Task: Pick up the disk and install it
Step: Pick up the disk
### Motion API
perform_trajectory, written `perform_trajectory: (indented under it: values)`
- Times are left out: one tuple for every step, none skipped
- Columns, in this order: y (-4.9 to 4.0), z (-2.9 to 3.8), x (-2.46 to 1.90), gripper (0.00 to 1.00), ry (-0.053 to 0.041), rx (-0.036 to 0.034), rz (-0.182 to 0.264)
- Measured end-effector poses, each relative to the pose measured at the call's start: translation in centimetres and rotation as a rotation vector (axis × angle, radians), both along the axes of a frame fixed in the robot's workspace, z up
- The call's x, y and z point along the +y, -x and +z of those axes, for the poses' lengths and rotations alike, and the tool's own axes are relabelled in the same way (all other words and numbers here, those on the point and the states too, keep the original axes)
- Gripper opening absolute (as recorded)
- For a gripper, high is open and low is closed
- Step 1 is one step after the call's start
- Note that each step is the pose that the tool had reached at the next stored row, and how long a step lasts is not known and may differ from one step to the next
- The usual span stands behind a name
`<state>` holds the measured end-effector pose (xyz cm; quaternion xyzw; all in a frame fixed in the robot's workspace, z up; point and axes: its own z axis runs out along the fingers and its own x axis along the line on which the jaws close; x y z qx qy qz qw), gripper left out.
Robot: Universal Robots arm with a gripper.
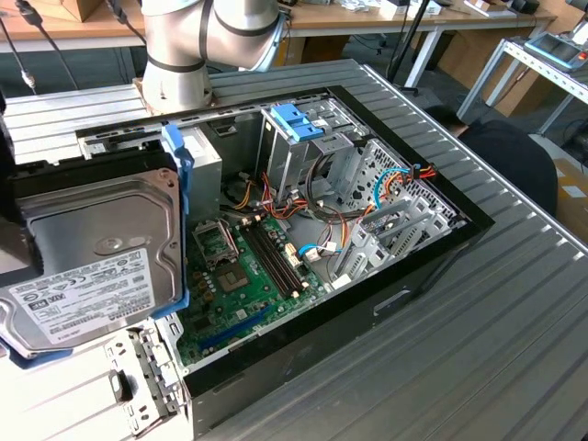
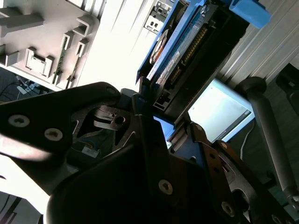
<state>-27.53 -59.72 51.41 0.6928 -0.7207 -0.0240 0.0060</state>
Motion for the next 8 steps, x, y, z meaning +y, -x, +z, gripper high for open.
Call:
perform_trajectory:
  values:
    - [-0.12,-0.01,0.00,0.37,-0.0002,-0.0001,0.000]
    - [-0.21,0.00,0.00,0.37,0.0000,-0.0001,0.000]
    - [-0.34,0.00,0.00,0.37,0.0000,0.0000,0.000]
    - [-0.42,-0.01,0.00,0.37,0.0000,-0.0001,0.000]
    - [-0.50,0.00,0.00,0.37,0.0000,0.0000,0.000]
    - [-0.57,0.00,0.00,0.37,0.0000,0.0000,0.000]
    - [-0.63,-0.01,0.00,0.37,0.0000,-0.0001,0.000]
    - [-0.70,-0.01,0.00,0.37,-0.0001,-0.0001,0.000]
